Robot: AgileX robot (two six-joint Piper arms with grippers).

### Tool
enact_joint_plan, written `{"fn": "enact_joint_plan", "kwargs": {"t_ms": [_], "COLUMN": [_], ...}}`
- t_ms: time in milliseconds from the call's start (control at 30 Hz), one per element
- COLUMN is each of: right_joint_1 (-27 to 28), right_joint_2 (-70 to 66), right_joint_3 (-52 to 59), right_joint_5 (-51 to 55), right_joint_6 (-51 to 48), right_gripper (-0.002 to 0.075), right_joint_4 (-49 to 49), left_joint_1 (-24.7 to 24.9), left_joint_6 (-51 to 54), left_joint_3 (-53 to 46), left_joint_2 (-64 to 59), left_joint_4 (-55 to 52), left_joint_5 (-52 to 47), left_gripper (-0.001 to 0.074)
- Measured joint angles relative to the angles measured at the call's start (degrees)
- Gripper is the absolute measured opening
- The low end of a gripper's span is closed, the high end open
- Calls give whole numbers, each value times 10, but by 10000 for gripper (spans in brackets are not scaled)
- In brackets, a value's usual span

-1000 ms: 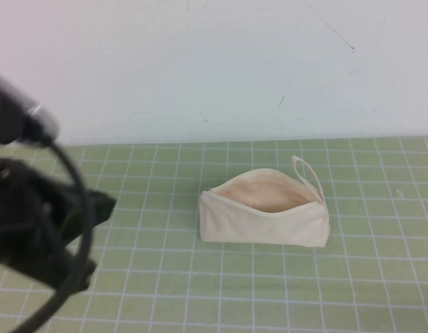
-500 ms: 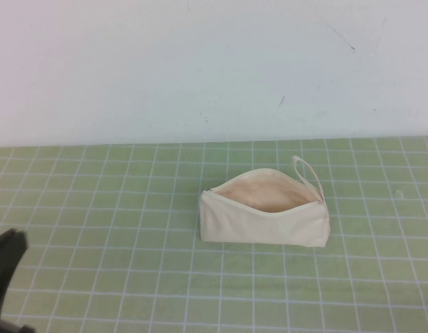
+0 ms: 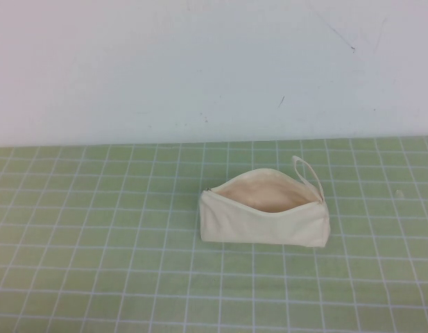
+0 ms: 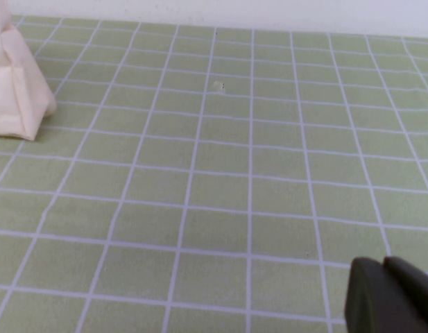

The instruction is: Put eraser into pencil case

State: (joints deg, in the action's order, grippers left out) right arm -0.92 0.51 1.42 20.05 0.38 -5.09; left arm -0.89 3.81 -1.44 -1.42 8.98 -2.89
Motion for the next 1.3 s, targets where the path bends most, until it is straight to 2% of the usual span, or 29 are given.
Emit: {"fn": "enact_joint_plan", "kwargs": {"t_ms": [300, 1300], "right_joint_1": [0, 0], "right_joint_2": [0, 0], "right_joint_3": [0, 0], "right_joint_5": [0, 0], "right_joint_6": [0, 0], "right_gripper": [-1, -1], "right_joint_4": [0, 0], "left_joint_1": [-4, -4], "left_joint_6": [-7, 9], "left_joint_3": [-1, 1], "left_joint_2": [19, 19], "left_joint_4": [-11, -13], "left_joint_5": [-149, -160], "left_gripper": [0, -1]}}
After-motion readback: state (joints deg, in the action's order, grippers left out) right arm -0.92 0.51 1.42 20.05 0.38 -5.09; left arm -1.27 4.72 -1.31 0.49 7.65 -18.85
